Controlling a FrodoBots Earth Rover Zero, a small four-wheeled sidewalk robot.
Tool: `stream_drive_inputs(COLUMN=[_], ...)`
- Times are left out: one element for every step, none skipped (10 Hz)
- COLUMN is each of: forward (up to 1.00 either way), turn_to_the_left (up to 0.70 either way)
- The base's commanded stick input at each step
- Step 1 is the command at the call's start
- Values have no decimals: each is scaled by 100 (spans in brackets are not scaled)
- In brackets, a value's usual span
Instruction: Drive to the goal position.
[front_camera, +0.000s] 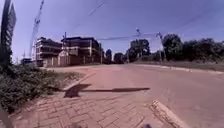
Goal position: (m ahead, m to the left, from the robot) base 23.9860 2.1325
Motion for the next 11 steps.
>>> stream_drive_inputs(forward=[30, 30, 30, 30, 30, 30, 30, 30, 30, 30, 30], turn_to_the_left=[0, 0, 0, 0, 0, 0, 0, 0, 0, 0, 0])
